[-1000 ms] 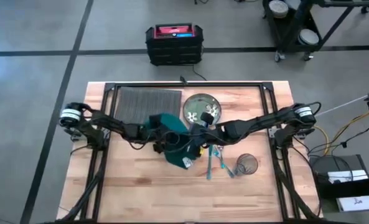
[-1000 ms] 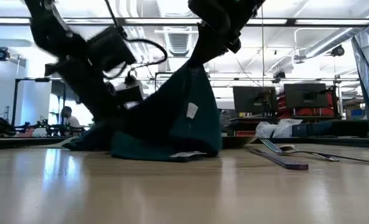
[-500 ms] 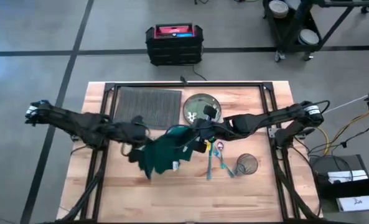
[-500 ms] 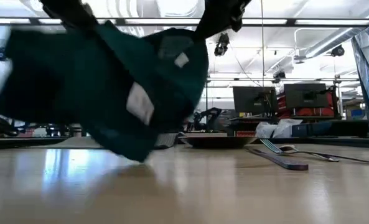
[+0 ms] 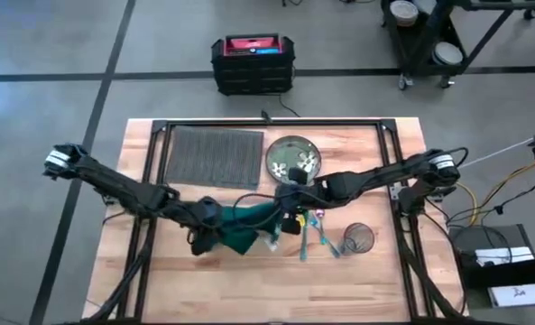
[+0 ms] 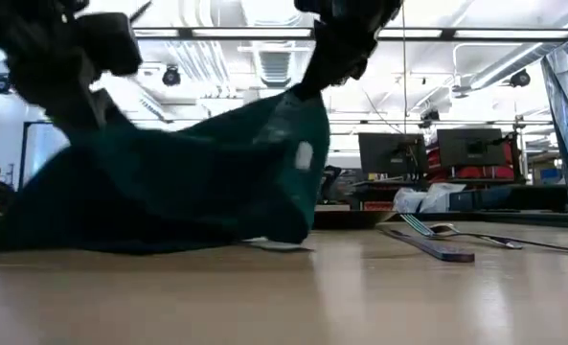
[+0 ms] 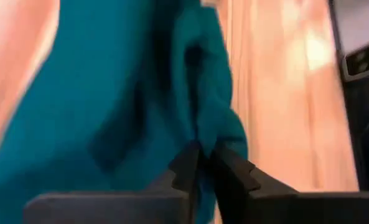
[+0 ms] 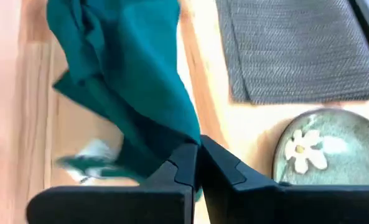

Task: Set table place
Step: Fold the green napkin

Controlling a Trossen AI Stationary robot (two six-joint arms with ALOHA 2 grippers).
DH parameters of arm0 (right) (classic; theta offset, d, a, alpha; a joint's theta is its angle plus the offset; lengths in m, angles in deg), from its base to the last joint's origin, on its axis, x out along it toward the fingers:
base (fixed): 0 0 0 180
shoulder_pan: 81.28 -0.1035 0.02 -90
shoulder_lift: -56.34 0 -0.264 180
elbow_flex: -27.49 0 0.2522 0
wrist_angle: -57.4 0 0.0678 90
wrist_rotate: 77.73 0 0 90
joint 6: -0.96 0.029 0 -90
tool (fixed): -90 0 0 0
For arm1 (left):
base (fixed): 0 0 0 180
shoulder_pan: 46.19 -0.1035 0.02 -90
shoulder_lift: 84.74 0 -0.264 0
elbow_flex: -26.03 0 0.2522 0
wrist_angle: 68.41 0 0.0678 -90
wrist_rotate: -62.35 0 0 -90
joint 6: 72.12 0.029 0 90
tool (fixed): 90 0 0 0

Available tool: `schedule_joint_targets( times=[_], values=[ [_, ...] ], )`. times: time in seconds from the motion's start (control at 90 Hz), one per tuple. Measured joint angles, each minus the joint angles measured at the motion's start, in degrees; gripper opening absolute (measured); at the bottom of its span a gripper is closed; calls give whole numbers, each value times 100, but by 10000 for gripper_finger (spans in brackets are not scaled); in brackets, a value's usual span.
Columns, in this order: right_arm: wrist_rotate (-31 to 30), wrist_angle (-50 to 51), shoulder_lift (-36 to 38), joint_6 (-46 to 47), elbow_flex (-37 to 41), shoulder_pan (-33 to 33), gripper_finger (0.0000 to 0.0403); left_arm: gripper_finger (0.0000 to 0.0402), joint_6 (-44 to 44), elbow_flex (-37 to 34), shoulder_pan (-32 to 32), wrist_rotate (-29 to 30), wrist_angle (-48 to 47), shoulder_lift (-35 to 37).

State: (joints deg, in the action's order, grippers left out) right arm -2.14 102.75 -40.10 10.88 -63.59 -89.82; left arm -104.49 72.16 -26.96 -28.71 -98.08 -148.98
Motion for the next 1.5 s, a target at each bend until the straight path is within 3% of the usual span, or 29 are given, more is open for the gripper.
schedule_joint_targets(
  times=[0.144, 0.289, 0.522, 0.622, 0.889, 1.156, 1.389, 1.5],
  values=[
    [-14, -6, 21, -5, 0, 52, 0, 107, 258, 876, 19, -135, -1456, -151],
    [-13, -16, 26, -5, 0, 106, 0, 134, 269, 1508, 174, 310, -2550, -211],
    [-33, -52, -108, -143, 0, 108, 0, 129, 179, 621, 885, 341, -768, -627],
    [-57, -84, -176, -299, 0, 128, 0, 116, 229, 382, 935, 486, -419, -967],
    [-395, -97, -205, -398, 0, 146, 0, 89, 900, 471, 932, 1327, -307, -1575],
    [-421, -100, -203, -403, 0, 146, 0, 78, 1693, 889, 931, 2447, -336, -1621],
    [-415, -96, -203, -400, -2, 146, 0, 91, 2069, 932, 928, 2498, -263, -1669],
    [-410, -96, -203, -399, -1, 146, 0, 104, 2375, 788, 926, 2147, -1, -1804]
  ],
)
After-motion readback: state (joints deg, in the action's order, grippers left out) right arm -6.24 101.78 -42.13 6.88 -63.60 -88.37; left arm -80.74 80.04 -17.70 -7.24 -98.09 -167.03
